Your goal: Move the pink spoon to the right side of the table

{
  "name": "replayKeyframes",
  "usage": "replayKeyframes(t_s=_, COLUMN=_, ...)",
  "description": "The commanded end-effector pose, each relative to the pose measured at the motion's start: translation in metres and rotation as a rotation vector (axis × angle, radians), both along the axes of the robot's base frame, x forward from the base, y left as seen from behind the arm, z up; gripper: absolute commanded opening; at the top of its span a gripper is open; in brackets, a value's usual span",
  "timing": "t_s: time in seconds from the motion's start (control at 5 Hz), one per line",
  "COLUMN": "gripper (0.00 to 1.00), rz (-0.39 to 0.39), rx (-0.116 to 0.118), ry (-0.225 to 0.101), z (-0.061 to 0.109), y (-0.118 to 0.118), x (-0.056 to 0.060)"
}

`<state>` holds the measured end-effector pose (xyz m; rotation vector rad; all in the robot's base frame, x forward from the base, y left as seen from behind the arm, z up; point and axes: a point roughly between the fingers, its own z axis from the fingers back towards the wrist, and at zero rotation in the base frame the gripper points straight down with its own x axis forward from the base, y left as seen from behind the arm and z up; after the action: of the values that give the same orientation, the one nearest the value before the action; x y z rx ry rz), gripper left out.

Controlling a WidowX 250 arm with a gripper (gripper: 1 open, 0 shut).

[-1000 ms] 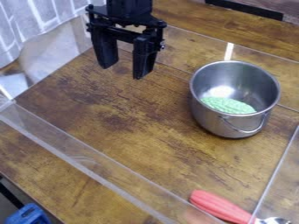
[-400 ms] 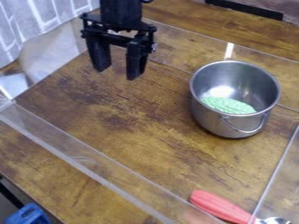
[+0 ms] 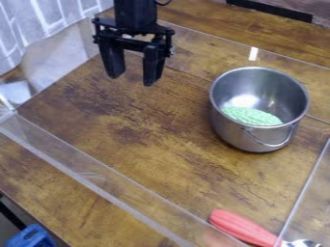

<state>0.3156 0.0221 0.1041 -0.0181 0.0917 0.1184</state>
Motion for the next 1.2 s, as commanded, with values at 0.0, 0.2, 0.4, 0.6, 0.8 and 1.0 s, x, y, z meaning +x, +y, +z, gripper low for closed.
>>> replayKeyframes(t_s=0.0, gripper=1.0, rz=0.003, rx=0.005, ry=-0.058, z=0.017, y=-0.008, x=-0.009)
replayKeyframes(t_s=0.2, gripper=1.0, rz=-0.03, rx=0.014, ry=-0.076, z=0.031, y=-0.022, x=-0.012)
replayKeyframes(t_s=0.4, gripper=1.0, rz=-0.048, rx=0.022, ry=-0.08, z=0.035, y=-0.031, x=-0.014)
replayKeyframes(t_s=0.6, gripper=1.0, rz=-0.002, rx=0.029, ry=-0.079, z=0.031, y=-0.034, x=-0.012)
replayKeyframes(t_s=0.8, gripper=1.0, rz=0.053, rx=0.039, ry=-0.071, z=0.024, y=-0.036, x=-0.012)
replayKeyframes(t_s=1.0, gripper=1.0, rz=0.057, rx=0.046, ry=-0.064, z=0.019, y=-0.031, x=-0.011)
